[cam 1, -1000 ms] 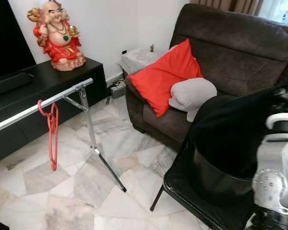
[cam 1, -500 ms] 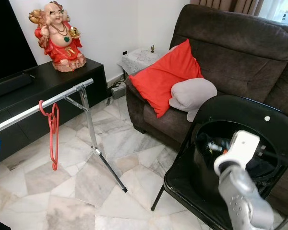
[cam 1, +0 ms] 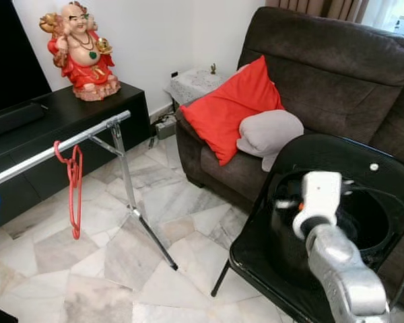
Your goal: Hang hanger
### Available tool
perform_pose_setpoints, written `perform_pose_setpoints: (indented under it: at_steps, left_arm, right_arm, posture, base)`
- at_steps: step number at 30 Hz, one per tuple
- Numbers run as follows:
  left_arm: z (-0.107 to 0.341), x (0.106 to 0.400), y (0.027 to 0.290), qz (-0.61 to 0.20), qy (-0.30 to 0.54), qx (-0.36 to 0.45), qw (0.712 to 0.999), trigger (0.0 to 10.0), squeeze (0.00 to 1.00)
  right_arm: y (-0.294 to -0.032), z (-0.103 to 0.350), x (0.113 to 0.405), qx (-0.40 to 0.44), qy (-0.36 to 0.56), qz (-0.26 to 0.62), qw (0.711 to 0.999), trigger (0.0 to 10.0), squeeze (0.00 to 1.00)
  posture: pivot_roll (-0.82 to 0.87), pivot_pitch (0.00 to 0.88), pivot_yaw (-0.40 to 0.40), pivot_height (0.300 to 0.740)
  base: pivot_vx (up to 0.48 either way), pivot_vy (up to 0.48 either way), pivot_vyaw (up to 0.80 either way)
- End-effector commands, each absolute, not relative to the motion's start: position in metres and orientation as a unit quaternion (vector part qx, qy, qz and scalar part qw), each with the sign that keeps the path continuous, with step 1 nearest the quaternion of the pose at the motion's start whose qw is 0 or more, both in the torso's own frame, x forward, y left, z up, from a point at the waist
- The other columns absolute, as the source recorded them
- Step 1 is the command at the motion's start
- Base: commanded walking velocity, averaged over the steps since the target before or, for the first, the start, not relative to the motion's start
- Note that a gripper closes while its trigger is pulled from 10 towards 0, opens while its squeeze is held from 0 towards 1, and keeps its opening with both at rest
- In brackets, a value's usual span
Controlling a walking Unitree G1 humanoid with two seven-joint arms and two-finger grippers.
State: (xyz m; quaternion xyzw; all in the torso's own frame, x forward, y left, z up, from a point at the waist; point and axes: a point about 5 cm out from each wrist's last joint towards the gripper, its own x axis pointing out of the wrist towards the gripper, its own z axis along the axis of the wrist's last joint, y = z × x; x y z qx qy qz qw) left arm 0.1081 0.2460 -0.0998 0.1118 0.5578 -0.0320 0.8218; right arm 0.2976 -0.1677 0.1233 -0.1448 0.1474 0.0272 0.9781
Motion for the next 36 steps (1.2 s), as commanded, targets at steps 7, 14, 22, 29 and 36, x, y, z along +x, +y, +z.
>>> perform_pose_setpoints:
  at_steps: [7,14,22,29,36]
  left_arm:
    - [-0.100,0.104,0.248,-0.039,0.564,0.118,0.817,10.0,0.00]
    - [-0.100,0.105,0.248,-0.040,0.563,0.119,0.817,10.0,0.00]
    - [-0.100,0.105,0.249,-0.040,0.561,0.122,0.818,10.0,0.00]
    - [-0.100,0.105,0.248,-0.038,0.561,0.119,0.818,10.0,0.00]
    - [-0.100,0.104,0.248,-0.038,0.562,0.120,0.818,10.0,0.00]
  right_arm:
    - [-0.175,0.110,0.293,-0.234,0.167,0.019,0.958,0.0,0.00]
    - [-0.226,0.181,0.295,-0.079,-0.025,-0.216,0.973,0.0,0.00]
    - [-0.192,0.243,0.300,-0.135,-0.183,-0.108,0.968,0.0,0.00]
    - [-0.187,0.209,0.304,-0.093,-0.104,-0.109,0.984,0.0,0.00]
    - [-0.186,0.175,0.306,-0.139,0.007,-0.057,0.989,0.0,0.00]
  posture:
    - [0.01,0.013,0.023,0.740]
    - [0.00,0.012,0.029,0.740]
    - [0.00,0.009,0.028,0.740]
    - [0.01,0.005,0.025,0.740]
    - [0.00,0.008,0.024,0.740]
  base:
    - [0.000,0.000,0.00]
    - [0.000,0.000,0.00]
    - [0.000,0.000,0.00]
    - [0.000,0.000,0.00]
    - [0.000,0.000,0.00]
